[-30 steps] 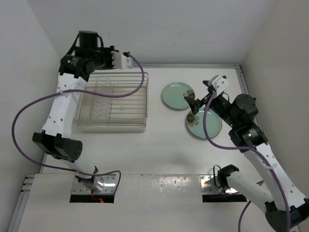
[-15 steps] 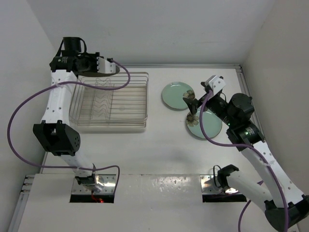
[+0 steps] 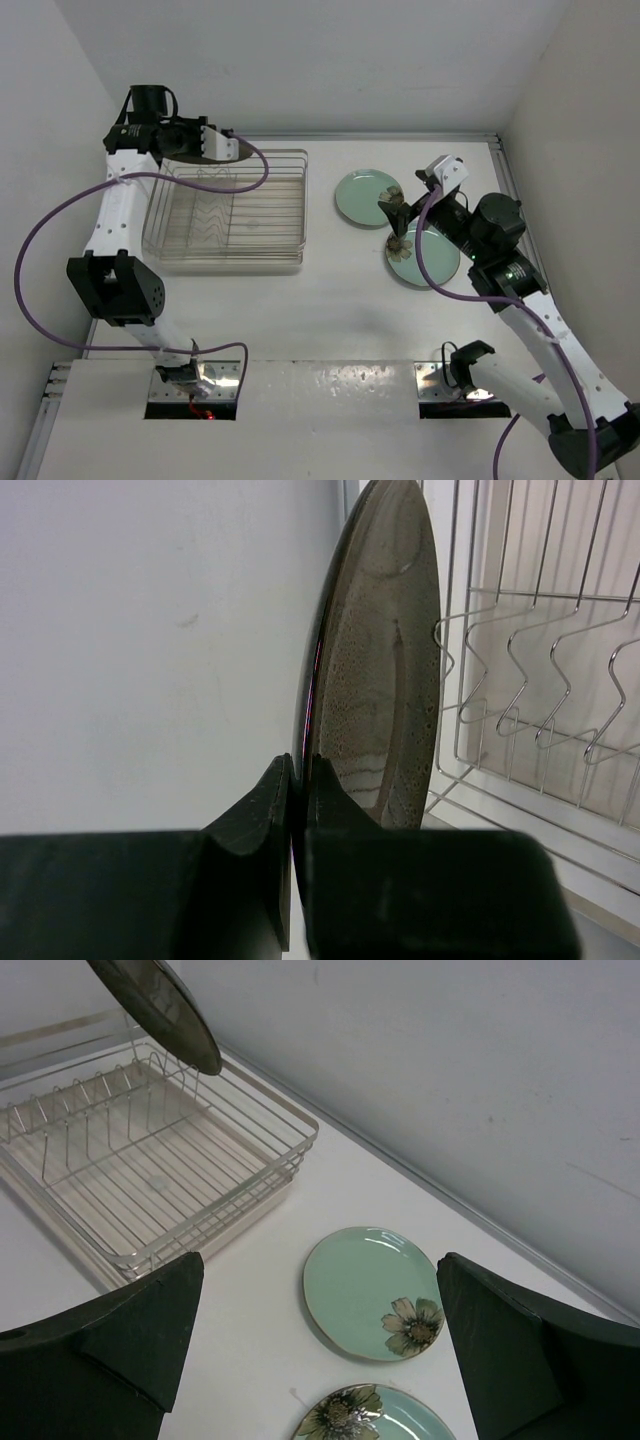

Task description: Load the plates into the dish rack

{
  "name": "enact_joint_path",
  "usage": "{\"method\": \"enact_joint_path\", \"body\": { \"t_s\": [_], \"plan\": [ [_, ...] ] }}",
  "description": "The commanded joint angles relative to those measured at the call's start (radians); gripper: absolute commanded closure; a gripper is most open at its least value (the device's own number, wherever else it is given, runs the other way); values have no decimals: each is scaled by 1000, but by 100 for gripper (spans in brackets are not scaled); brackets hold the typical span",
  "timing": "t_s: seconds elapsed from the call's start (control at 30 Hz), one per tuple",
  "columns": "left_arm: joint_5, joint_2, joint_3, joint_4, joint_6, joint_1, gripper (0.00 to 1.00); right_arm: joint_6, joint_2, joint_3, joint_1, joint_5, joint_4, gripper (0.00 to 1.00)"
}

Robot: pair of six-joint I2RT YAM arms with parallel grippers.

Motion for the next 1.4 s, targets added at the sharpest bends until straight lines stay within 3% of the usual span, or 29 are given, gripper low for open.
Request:
{"method": "enact_joint_path", "body": {
  "t_s": [0.0, 0.23, 0.6, 1.0, 1.17, 1.37],
  "plan": [
    [45, -58, 91, 173, 70, 37, 100, 17, 3, 39, 1, -14, 33, 1],
    [70, -48, 190, 196, 58, 37, 100, 26, 12, 37, 4, -18, 38, 1],
    [113, -95, 56, 131, 89, 37, 100, 23, 0, 48, 1, -21, 18, 1],
    [122, -115, 47, 74, 98, 37, 100, 41, 3, 51, 4, -27, 30, 1],
    [122, -96, 145, 74, 73, 46, 100, 38, 5, 57, 1, -30, 18, 1],
    [131, -108, 154, 27, 84, 46, 100, 44, -8, 40, 2, -30, 32, 1]
  ]
}}
